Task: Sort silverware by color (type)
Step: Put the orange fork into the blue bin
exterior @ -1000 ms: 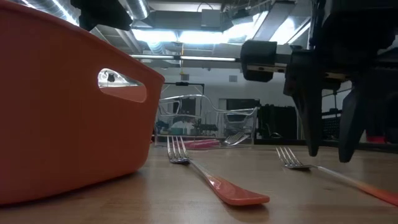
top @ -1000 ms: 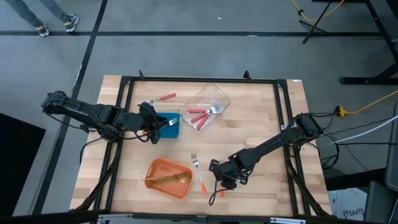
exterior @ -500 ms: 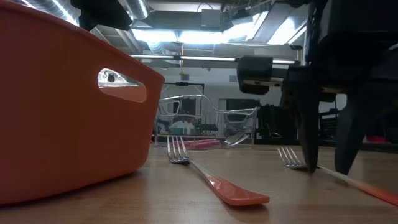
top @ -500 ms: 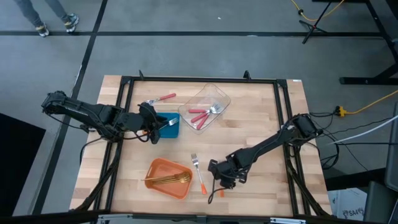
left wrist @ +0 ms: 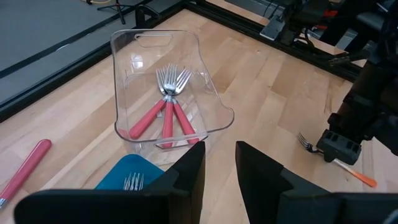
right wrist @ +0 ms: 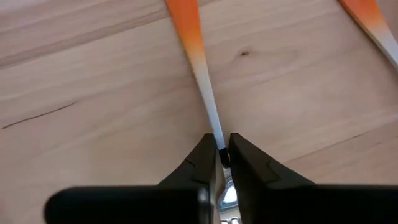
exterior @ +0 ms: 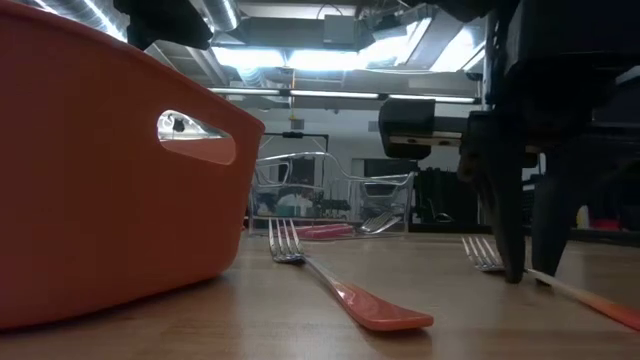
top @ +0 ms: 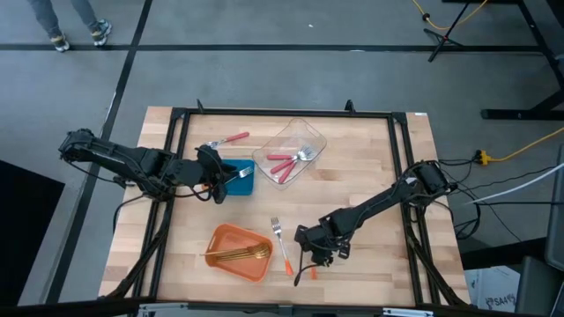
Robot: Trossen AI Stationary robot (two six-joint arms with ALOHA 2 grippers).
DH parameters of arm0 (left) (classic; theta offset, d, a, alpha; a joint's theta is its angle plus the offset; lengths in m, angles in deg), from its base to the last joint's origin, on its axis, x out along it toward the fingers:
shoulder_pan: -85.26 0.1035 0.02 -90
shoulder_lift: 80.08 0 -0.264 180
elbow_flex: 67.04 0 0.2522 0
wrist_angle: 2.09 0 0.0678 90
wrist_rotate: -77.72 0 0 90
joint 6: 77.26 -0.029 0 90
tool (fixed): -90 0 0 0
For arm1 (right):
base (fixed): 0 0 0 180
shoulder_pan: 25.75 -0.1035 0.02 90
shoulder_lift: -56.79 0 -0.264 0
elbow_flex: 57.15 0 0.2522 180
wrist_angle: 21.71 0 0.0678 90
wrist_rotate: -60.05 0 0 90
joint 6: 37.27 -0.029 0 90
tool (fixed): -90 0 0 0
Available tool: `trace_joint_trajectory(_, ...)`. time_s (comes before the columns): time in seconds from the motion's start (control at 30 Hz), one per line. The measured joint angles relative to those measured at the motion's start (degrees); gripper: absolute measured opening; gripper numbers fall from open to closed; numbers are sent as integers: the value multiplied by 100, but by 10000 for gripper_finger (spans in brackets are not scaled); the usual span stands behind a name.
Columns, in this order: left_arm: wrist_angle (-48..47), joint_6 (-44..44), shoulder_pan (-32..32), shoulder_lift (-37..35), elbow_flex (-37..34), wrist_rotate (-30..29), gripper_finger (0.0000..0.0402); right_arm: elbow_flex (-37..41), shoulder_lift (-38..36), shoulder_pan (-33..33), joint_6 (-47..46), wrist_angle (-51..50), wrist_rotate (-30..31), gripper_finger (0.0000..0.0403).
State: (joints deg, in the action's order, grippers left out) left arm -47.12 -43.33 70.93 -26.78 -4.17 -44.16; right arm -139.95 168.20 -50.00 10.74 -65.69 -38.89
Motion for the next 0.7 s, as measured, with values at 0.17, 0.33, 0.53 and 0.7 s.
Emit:
trace_joint_trajectory(0.17, 0, 0, 0, 0, 0, 0, 82, 2, 2, -4, -8, -2, 15, 15)
trace_joint_trajectory(0.33, -2, 0, 0, 0, 0, 0, 82, 2, 4, -4, -21, -9, 25, 4)
trace_joint_trajectory(0.53, -2, -2, 0, 0, 0, 0, 82, 2, 7, -7, -258, -18, 31, 3)
trace_joint_trajectory(0.7, 0, -2, 0, 0, 0, 0, 82, 4, 9, -9, -286, -24, 34, 3)
